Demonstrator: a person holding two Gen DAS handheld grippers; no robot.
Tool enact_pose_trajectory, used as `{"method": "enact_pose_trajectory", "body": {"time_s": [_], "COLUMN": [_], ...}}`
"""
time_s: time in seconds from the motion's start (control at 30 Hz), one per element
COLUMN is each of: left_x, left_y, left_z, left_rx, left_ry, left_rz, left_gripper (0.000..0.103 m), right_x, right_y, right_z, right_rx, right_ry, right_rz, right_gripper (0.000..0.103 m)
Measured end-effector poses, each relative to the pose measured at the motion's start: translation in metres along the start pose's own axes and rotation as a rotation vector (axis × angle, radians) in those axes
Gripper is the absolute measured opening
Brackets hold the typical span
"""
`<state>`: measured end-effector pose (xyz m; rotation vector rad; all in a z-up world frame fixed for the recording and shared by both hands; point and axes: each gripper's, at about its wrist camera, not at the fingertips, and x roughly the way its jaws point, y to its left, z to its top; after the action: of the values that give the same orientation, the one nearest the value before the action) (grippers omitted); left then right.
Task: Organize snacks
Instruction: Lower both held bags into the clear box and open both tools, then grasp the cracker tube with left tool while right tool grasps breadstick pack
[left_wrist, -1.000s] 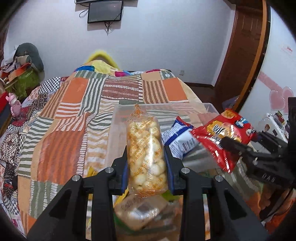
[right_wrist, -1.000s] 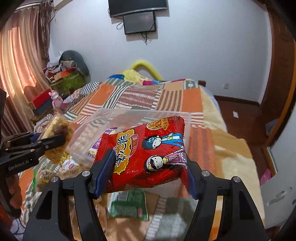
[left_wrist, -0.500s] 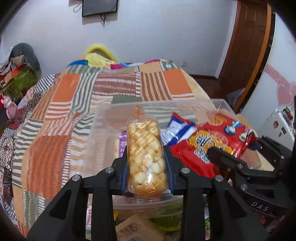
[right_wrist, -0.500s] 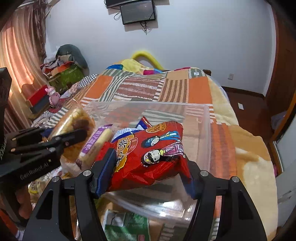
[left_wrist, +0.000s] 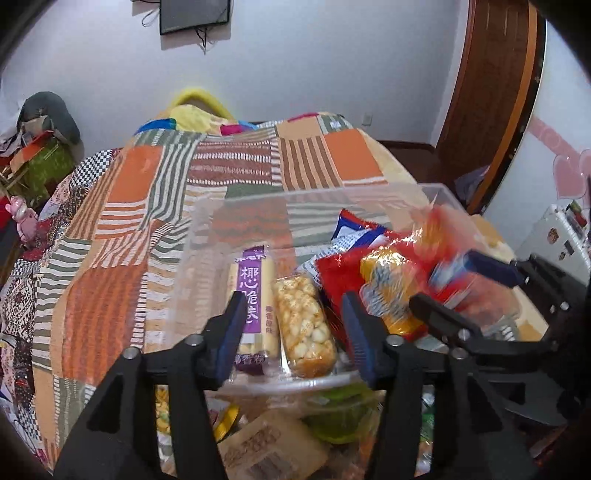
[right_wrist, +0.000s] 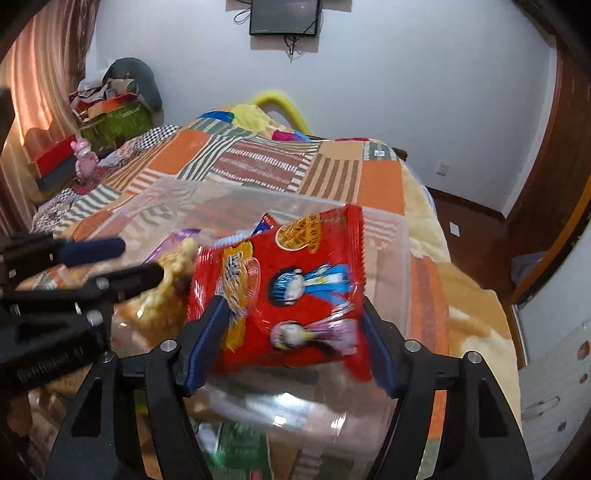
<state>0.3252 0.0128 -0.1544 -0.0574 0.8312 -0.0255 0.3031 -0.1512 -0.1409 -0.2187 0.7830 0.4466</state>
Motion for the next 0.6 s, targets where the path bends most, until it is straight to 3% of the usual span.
{"method": "enact_pose_trajectory", "body": {"time_s": [0.37, 0.6], "left_x": [-0.079, -0.117], "left_y": [0.013, 0.024], "left_z": [-0.018, -0.06], "left_rx": [0.028, 0.059], "left_ry": [-0.088, -0.085], "left_rz": [0.008, 0.018], "left_gripper": [0.064, 0.069], "right_x": [-0.053, -0.082], "right_y": [-0.006, 0.011], "right_z": [-0.012, -0.029], "right_rx": [0.072, 0.062], "right_ry": [-0.041, -0.073], "right_rz": [0.076, 0.096], "right_gripper": [0.072, 0.078]}}
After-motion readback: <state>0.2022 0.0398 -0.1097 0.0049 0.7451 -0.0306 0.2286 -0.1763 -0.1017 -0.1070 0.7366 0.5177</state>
